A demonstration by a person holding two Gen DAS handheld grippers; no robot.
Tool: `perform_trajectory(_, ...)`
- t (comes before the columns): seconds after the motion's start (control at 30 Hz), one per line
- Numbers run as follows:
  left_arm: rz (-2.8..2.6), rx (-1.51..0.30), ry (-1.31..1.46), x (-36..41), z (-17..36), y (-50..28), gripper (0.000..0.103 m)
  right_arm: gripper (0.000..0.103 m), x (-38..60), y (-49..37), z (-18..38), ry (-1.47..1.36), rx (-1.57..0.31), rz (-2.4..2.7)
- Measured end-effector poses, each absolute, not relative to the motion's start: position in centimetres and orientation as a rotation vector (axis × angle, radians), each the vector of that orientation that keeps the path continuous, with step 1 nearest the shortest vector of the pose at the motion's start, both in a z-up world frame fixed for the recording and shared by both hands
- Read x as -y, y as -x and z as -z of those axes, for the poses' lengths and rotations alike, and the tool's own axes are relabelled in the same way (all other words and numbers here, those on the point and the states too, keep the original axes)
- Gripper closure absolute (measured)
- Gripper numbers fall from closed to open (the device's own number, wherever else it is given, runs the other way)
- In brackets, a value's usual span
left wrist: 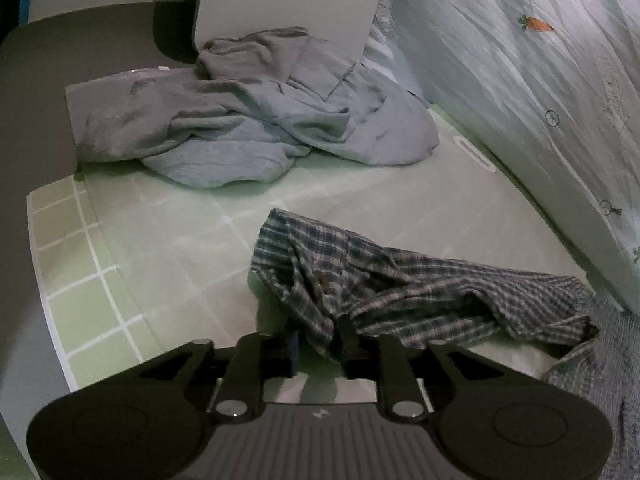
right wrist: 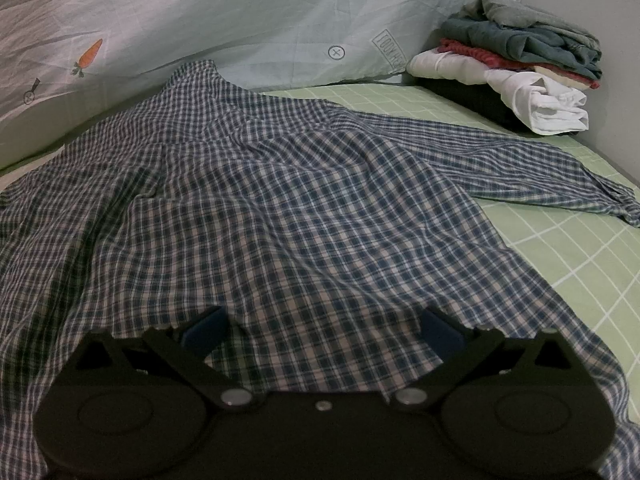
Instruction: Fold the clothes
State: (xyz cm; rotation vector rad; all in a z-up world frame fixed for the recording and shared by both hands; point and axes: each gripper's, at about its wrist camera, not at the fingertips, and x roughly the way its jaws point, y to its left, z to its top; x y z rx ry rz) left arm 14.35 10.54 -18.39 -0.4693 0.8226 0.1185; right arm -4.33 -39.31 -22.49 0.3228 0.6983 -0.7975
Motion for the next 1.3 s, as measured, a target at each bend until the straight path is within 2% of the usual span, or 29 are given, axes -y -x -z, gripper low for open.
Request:
perform_trajectory(0.07,-0.115,-0.819,0.488,-10.7,18.3,-14.6,0.062,0.0,39.3,4.4,22.5,-0.322,-0.696,0.798)
perform_trajectory(0.1,-0.12,-0.82,0.484,-10.7,18.2,-14.8,0.062,0.0,39.3,4.4,22.5,-0.322,-0.695,0.798)
perform_trajectory(0.13,-0.125,-0.82,0.479,-10.7,18.2,-15.1,0.065,0.0,39.3,4.4,22.5,-0.322,-0.695,0.798)
perform_trajectory(0.2,-0.134,-0.821,0.471,-10.7,18.0,-15.6,0.088,0.0,39.2,4.4,22.5,-0.321,-0.693,0.798)
perform_trajectory(0.23,-0.139,-0.821,0.466,-10.7,17.9,-15.9,0.095,0.0,39.2,4.4,22.5,-0.321,-0.693,0.798)
perform_trajectory(0.37,-0.157,-0.817,0.447,-10.7,17.5,-16.9,0.096,0.0,39.2,4.4,22.5,-0.32,-0.692,0.794)
perform_trajectory(0.53,-0.077,-0.477,0.305,-10.4,10.9,-14.7,0.096,0.0,39.2,4.5,22.5,-0.317,-0.691,0.788)
perform_trajectory(0.6,-0.074,-0.409,0.206,-9.7,9.6,-13.5,0.095,0.0,39.1,4.5,22.5,-0.315,-0.687,0.788)
perform_trajectory(0.67,-0.111,-0.457,0.126,-9.2,10.7,-13.3,0.086,0.0,39.0,4.6,22.6,-0.313,-0.682,0.789)
perform_trajectory(0.73,-0.162,-0.609,0.132,-9.8,13.7,-13.9,0.077,0.0,38.9,4.6,22.7,-0.311,-0.677,0.79)
perform_trajectory(0.8,-0.187,-0.754,0.222,-10.9,15.9,-13.9,0.073,0.0,38.9,4.6,22.7,-0.31,-0.674,0.791)
perform_trajectory(0.9,-0.209,-0.763,0.315,-11.8,16.2,-12.8,0.055,0.0,38.9,4.6,22.6,-0.311,-0.675,0.789)
perform_trajectory(0.93,-0.218,-0.755,0.32,-11.9,16.1,-12.6,0.043,0.0,38.9,4.7,22.7,-0.31,-0.674,0.788)
perform_trajectory(0.97,-0.225,-0.748,0.325,-12.0,15.9,-12.4,0.039,0.0,38.8,4.7,22.7,-0.31,-0.673,0.788)
perform_trajectory(1.23,-0.229,-0.829,0.329,-11.8,17.4,-14.6,0.036,0.0,38.7,4.7,22.6,-0.311,-0.676,0.789)
perform_trajectory(1.3,-0.237,-0.867,0.26,-11.2,18.1,-15.3,0.05,0.0,38.7,4.7,22.6,-0.311,-0.678,0.787)
